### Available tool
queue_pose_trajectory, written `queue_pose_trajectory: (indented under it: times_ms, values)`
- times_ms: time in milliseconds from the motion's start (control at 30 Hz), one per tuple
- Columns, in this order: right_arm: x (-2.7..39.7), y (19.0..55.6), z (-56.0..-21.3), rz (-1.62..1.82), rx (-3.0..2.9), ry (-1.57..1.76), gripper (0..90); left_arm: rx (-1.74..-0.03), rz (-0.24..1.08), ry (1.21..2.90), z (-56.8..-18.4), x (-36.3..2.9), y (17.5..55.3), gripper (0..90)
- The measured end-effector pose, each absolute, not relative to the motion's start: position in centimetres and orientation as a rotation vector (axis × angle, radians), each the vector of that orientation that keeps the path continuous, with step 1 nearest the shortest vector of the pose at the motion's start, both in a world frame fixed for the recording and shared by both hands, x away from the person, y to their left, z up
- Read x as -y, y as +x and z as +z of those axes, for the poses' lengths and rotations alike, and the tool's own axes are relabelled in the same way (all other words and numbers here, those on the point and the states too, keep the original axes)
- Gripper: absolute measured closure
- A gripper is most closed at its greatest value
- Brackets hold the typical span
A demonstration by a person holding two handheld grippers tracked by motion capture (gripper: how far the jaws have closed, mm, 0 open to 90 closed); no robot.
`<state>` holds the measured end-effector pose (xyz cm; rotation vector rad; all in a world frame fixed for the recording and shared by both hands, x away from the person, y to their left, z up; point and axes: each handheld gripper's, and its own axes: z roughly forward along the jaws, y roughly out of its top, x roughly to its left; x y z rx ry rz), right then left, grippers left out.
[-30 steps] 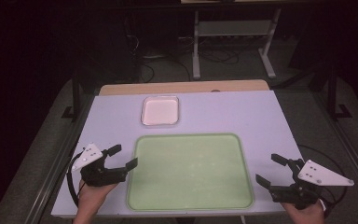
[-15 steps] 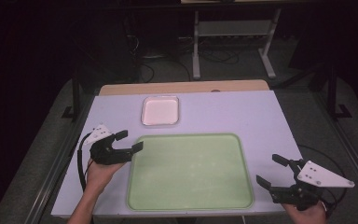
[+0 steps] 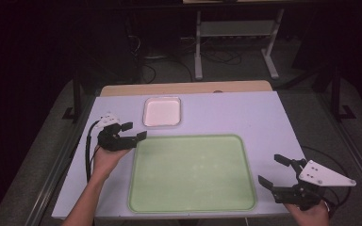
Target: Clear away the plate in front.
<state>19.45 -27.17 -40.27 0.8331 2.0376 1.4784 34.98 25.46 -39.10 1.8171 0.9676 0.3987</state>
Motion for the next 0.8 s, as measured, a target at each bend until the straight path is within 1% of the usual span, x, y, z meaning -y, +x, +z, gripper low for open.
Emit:
queue_pose_trajectory:
  times_ms: [100, 333, 500, 633, 800]
  values:
    - [27.0, 19.7, -40.5, 1.482, -2.046, 0.840, 13.5, -1.003, 0.404, 1.806, -39.1, -25.6, 36.2, 22.7]
    - [27.0, 20.0, -40.7, 1.475, -2.058, 0.836, 13.5, -1.020, 0.413, 1.814, -39.1, -25.3, 38.3, 23.0]
    - [27.2, 20.2, -40.8, 1.474, -2.060, 0.838, 13.5, -1.038, 0.387, 1.818, -39.0, -24.8, 40.2, 25.7]
    - [27.3, 20.2, -40.7, 1.480, -2.052, 0.843, 13.5, -1.047, 0.401, 1.829, -38.9, -24.4, 41.4, 27.0]
    - [27.5, 20.1, -40.4, 1.474, -2.044, 0.839, 13.5, -1.084, 0.383, 1.821, -38.8, -24.5, 42.8, 29.2]
